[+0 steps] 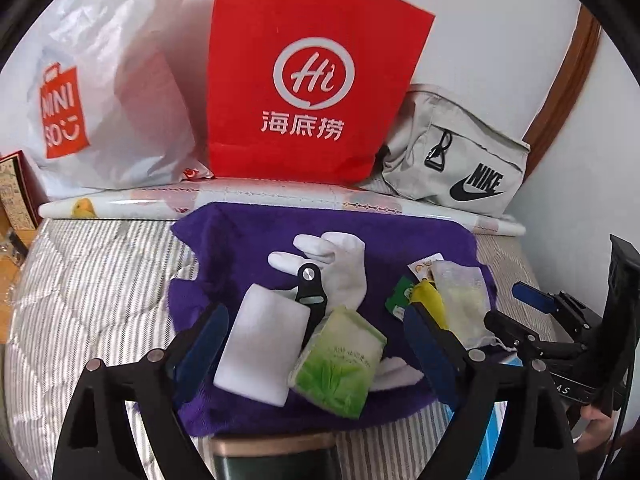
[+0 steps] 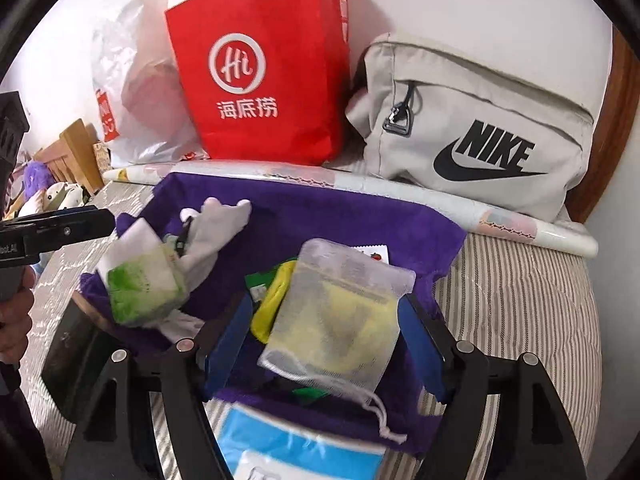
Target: Organize soft objects
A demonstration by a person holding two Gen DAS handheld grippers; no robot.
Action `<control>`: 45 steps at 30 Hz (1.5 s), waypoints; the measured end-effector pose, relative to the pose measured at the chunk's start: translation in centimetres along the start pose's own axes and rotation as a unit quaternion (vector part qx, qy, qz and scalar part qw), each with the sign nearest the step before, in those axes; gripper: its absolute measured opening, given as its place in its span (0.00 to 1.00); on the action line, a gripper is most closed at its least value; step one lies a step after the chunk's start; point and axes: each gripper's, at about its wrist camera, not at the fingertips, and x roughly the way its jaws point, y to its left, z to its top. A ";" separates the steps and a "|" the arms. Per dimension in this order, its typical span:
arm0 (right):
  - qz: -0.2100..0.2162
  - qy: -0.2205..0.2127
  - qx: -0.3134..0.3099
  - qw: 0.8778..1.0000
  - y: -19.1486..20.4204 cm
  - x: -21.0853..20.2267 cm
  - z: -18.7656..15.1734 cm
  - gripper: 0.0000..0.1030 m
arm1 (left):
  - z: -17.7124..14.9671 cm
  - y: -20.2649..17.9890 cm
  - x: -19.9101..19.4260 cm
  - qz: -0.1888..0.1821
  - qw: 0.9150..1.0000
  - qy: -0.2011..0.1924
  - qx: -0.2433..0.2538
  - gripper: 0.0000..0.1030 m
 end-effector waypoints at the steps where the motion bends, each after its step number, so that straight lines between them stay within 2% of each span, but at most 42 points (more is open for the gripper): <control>1: 0.000 -0.004 0.002 1.000 0.2 -0.6 -0.1 0.73 | -0.1 0.0 -0.5 -0.001 1.000 -0.001 -0.001 0.86; 6: -0.002 -0.020 0.015 1.000 1.1 -4.5 -1.1 0.73 | -1.4 -0.6 -4.5 0.004 1.000 -0.019 -0.003 0.86; 10: -0.009 -0.035 0.025 0.999 2.0 -8.1 -2.5 0.79 | -3.0 -1.5 -8.0 0.016 0.999 -0.033 -0.002 0.86; 13: -0.014 -0.047 0.037 0.998 2.6 -10.9 -4.0 0.85 | -4.6 -2.0 -10.7 0.025 0.998 -0.049 0.002 0.86; 18: -0.034 -0.064 0.048 0.996 3.5 -15.0 -6.5 0.90 | -7.6 -3.2 -15.0 0.022 0.998 -0.065 0.007 0.88; 20: -0.043 -0.067 0.057 0.995 3.8 -16.7 -7.6 0.95 | -8.8 -3.7 -16.5 0.023 0.997 -0.074 0.011 0.90; 26: -0.054 -0.078 0.066 0.993 5.5 -21.5 -11.0 0.98 | -13.1 -5.3 -20.9 0.035 0.994 -0.096 0.025 0.91; 35: -0.060 -0.090 0.068 0.992 7.2 -25.6 -14.8 0.99 | -17.6 -6.4 -24.6 0.044 0.992 -0.116 0.030 0.91; 45: -0.067 -0.105 0.073 0.990 7.6 -28.1 -16.0 0.99 | -19.0 -6.5 -26.5 0.050 0.991 -0.124 0.026 0.91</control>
